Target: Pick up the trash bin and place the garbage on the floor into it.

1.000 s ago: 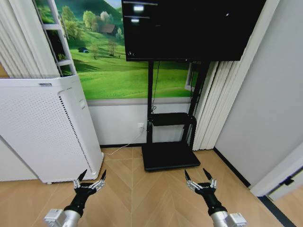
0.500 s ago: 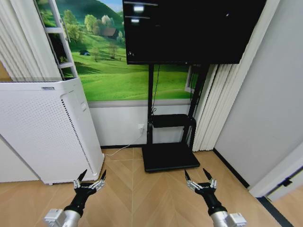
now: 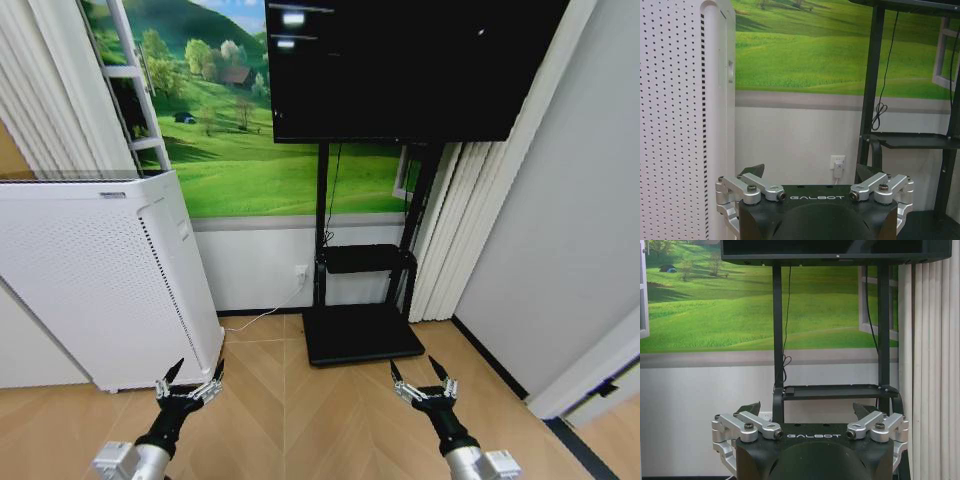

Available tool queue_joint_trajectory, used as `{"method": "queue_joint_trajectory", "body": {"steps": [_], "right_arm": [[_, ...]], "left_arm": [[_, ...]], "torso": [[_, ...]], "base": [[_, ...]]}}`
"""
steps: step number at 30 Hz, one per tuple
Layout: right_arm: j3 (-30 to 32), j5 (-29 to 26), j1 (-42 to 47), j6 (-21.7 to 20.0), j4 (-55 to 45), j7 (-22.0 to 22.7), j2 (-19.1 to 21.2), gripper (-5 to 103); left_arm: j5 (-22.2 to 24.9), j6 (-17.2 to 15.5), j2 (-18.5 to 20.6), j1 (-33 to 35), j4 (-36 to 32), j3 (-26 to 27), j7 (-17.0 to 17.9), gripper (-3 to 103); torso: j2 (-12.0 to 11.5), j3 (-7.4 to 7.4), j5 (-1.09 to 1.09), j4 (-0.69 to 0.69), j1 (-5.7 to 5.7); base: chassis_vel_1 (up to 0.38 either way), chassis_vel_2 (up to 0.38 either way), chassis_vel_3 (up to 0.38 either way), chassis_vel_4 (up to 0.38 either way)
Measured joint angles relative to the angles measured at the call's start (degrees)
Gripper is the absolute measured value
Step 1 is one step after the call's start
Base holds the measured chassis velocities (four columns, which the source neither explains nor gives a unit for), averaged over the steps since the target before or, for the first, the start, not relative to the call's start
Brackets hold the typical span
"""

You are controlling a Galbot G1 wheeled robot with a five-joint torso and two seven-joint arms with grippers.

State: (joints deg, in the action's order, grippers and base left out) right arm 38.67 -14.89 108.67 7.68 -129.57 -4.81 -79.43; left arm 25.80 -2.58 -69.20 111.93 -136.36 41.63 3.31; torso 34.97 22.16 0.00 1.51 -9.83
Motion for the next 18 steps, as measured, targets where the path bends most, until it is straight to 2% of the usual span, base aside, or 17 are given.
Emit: {"method": "queue_joint_trajectory", "body": {"steps": [18], "right_arm": [[0.0, 0.0, 0.0, 0.0, 0.0, 0.0, 0.0, 100]], "left_arm": [[0.0, 0.0, 0.0, 0.0, 0.0, 0.0, 0.0, 100]], "torso": [[4.39, 2.57, 0.01, -0.02, -1.82]], "base": [[0.0, 0.0, 0.0, 0.0]]}}
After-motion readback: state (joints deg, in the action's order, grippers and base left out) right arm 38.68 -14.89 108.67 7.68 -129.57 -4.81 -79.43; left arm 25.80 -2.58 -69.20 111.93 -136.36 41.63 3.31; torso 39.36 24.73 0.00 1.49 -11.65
